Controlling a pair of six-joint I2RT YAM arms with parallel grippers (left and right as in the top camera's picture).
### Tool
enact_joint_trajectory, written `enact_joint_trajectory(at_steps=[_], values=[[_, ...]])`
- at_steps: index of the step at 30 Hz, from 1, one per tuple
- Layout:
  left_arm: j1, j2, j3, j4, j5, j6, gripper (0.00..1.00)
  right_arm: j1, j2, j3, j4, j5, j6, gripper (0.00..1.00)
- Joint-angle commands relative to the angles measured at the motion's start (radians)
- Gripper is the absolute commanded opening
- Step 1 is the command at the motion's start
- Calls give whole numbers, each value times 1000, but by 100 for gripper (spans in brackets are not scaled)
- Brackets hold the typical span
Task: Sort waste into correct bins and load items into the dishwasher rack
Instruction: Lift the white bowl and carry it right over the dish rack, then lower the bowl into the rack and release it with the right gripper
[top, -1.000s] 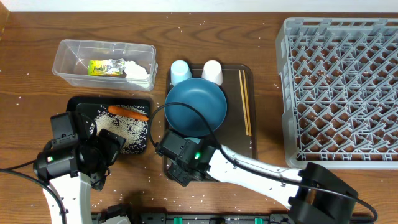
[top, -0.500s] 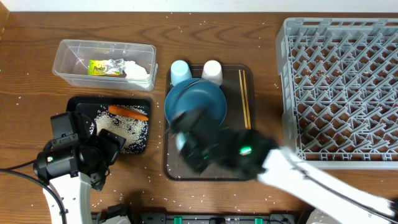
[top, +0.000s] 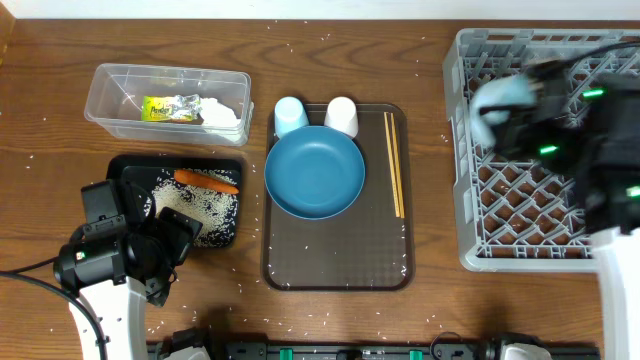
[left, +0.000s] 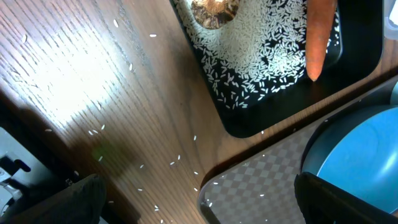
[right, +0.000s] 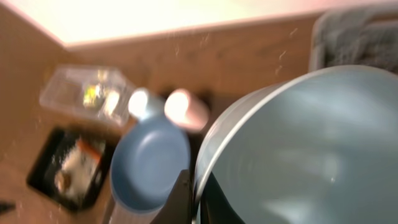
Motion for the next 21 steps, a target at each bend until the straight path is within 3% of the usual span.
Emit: enact_joint_trajectory(at_steps=[1, 4, 10, 21], values=[[5, -5, 1, -6, -13, 6, 98, -182, 68, 17, 85, -469, -59, 1], [5, -5, 1, -6, -13, 6, 98, -298, 161, 17, 248, -706, -21, 1], [5, -5, 1, -6, -13, 6, 98, -365, 397, 17, 641, -904, 167, 1], [5, -5, 1, -6, -13, 6, 98, -365, 743, 17, 1238, -890, 524, 1]])
